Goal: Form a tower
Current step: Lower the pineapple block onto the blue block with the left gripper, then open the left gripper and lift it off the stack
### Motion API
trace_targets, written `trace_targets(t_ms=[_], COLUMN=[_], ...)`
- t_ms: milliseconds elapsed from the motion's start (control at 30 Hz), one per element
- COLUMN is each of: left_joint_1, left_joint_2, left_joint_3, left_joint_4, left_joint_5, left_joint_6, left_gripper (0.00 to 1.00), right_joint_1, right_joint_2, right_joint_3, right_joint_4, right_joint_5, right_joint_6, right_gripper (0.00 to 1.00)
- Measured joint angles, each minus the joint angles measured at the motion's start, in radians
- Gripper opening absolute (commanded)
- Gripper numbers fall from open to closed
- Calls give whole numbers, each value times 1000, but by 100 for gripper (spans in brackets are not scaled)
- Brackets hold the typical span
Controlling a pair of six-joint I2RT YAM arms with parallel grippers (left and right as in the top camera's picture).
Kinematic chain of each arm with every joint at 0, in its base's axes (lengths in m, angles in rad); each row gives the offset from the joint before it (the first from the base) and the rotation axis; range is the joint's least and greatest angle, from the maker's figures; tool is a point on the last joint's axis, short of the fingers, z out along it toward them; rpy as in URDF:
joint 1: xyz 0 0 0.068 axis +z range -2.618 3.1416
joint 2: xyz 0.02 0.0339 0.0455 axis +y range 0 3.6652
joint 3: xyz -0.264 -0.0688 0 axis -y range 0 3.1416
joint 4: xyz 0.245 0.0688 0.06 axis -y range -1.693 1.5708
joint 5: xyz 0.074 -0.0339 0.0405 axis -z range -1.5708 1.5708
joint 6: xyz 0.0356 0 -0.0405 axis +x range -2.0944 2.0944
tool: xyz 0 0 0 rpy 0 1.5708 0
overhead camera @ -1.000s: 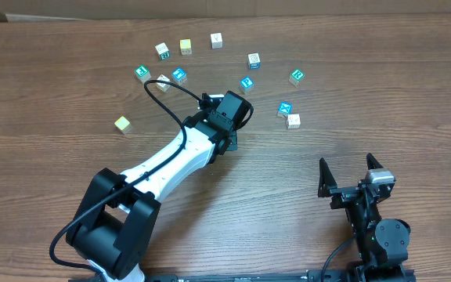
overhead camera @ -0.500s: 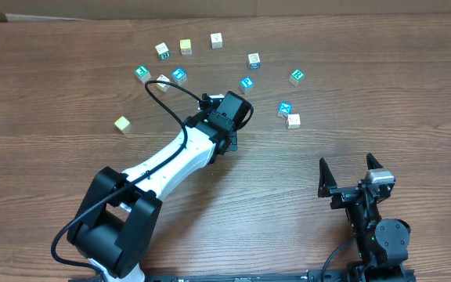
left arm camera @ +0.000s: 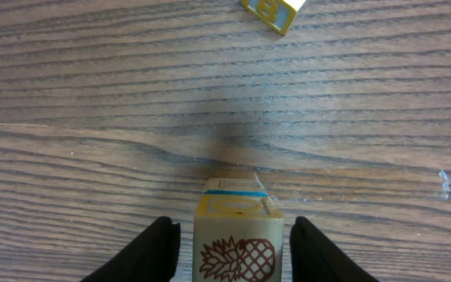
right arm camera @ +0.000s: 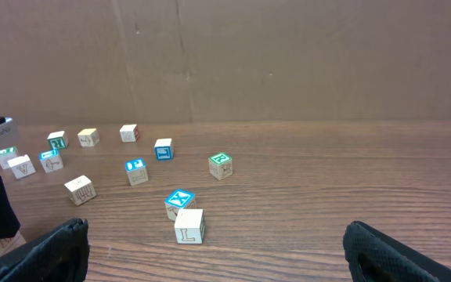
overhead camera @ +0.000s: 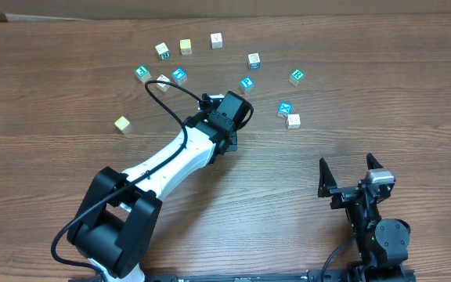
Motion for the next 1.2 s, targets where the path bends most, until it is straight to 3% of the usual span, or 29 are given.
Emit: trace_targets(t_ms=[667, 733, 900, 1067, 1200], left_joint_1=[0, 0, 26, 95, 142], left_joint_2=[0, 0, 14, 16, 16], left_joint_3=[0, 1, 108, 317, 378], left_joint_4=[1, 3, -39, -83, -70], left_joint_5=[0, 0, 0, 11, 24], left_joint_6=[0, 15, 106, 191, 228], left_gripper=[51, 56, 81, 84, 84], right_joint_1=[0, 0, 0, 0, 0], right_joint_2=[0, 0, 0, 0, 0], right_joint_3=[0, 0, 0, 0, 0], right_joint_4=[0, 0, 1, 0, 0], right_joint_5=[0, 0, 0, 0, 0], right_joint_6=[0, 0, 0, 0, 0], right_gripper=[100, 100, 100, 100, 100])
